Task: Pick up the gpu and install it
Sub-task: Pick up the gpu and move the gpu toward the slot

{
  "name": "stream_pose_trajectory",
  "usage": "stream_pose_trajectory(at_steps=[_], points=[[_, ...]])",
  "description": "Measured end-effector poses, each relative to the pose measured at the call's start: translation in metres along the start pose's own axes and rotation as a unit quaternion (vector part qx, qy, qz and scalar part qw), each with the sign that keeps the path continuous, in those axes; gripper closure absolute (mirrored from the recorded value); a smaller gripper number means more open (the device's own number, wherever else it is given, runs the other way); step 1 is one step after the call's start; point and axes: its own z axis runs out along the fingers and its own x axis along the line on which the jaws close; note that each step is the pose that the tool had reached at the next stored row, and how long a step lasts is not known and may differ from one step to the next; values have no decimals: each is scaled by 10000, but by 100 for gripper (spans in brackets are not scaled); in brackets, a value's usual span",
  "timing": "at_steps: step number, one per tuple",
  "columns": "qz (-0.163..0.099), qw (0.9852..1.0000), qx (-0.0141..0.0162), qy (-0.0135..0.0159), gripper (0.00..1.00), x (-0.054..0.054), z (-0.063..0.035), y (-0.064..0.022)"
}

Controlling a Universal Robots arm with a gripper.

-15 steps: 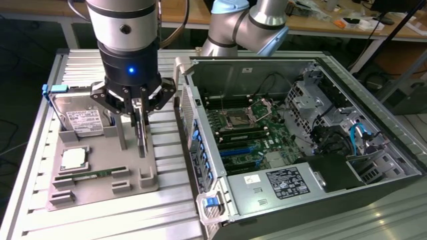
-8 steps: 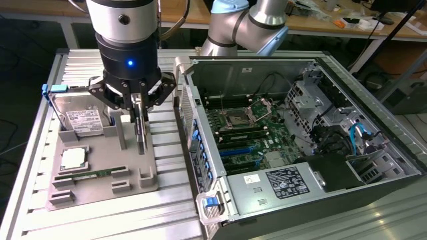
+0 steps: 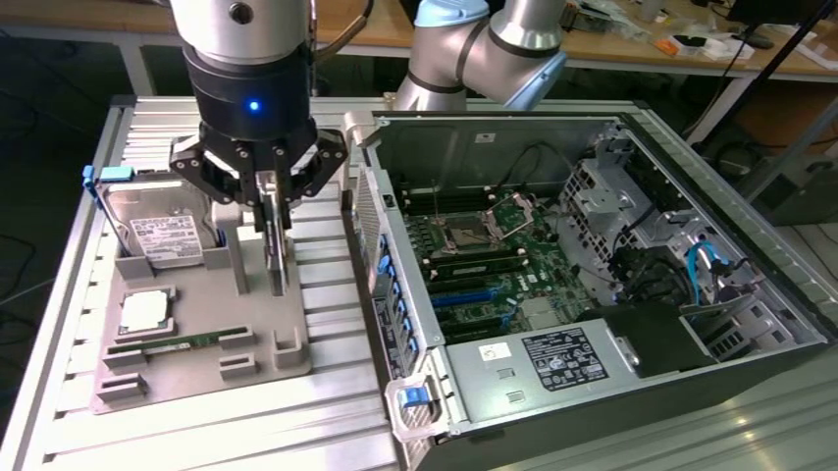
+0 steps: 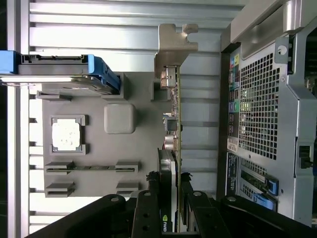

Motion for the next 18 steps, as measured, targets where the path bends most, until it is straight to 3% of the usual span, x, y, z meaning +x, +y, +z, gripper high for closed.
stream_pose_trajectory(at_steps=[18], points=[[0, 10000, 1, 0, 73, -18, -680, 23]])
